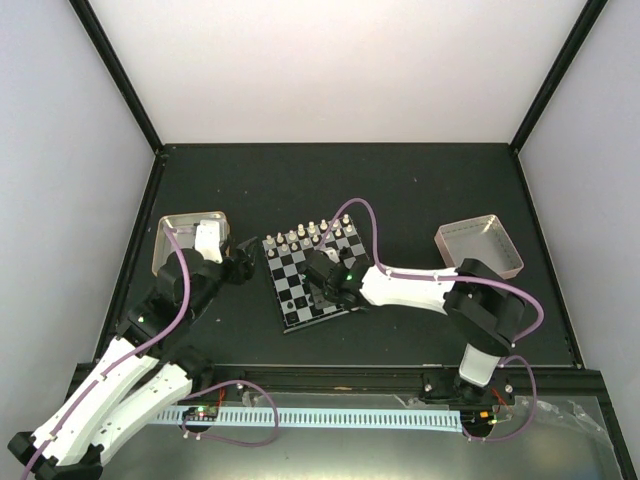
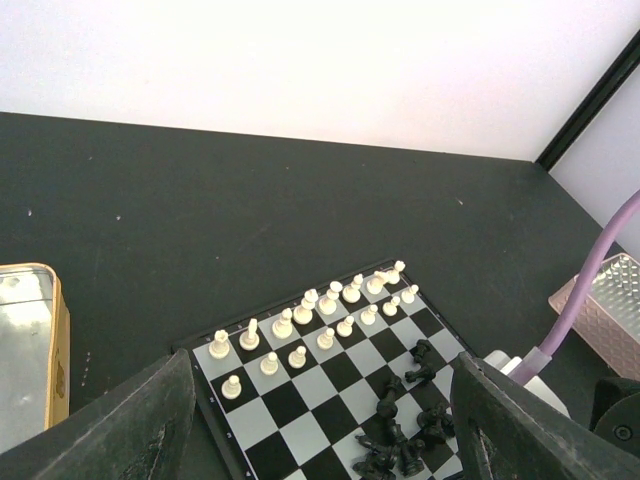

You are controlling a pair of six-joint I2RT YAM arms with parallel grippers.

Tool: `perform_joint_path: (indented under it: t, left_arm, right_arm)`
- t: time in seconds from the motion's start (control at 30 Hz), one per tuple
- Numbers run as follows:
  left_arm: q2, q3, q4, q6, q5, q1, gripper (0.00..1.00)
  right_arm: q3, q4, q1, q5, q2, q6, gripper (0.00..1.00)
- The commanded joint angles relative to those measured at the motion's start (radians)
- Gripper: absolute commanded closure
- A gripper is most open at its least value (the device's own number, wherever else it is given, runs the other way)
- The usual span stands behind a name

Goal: Set up the chess pieces on the board
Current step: Place the chess piece on the chessboard, then pick up the chess piece from the chessboard.

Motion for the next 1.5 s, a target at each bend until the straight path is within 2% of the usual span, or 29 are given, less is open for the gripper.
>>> perform_joint_path:
  t: [0.0, 0.33, 0.6, 0.83, 1.2, 1.47]
  left_arm:
    - [-0.005, 0.011, -0.011, -0.006, -0.017, 0.006, 0.28]
    - [0.005, 0.013, -0.006, -0.003, -0.016, 0.006, 0.28]
    - [0.005, 0.012, -0.008, -0.004, -0.016, 0.006, 0.28]
    - [0.0, 0.012, -0.007, -0.003, -0.019, 0.006, 0.28]
    - [-0.001, 0.011, -0.01, -0.007, -0.018, 0.006, 0.28]
    - [-0.001, 0.008, -0.009, -0.007, -0.017, 0.006, 0.28]
  right_arm:
    - [0.007, 0.035, -0.011, -0.014, 0.025, 0.009, 0.94]
    - [0.023, 0.026, -0.013, 0.005, 0.04, 0.005, 0.85]
    - [0.03, 0.017, -0.023, 0.018, -0.021, 0.015, 0.79]
    - [0.061, -0.016, -0.056, 0.034, -0.037, 0.028, 0.7]
    - [0.158, -0.067, -0.079, -0.035, 0.07, -0.011, 0.72]
    - [0.176, -0.086, -0.08, -0.044, 0.108, -0.015, 0.81]
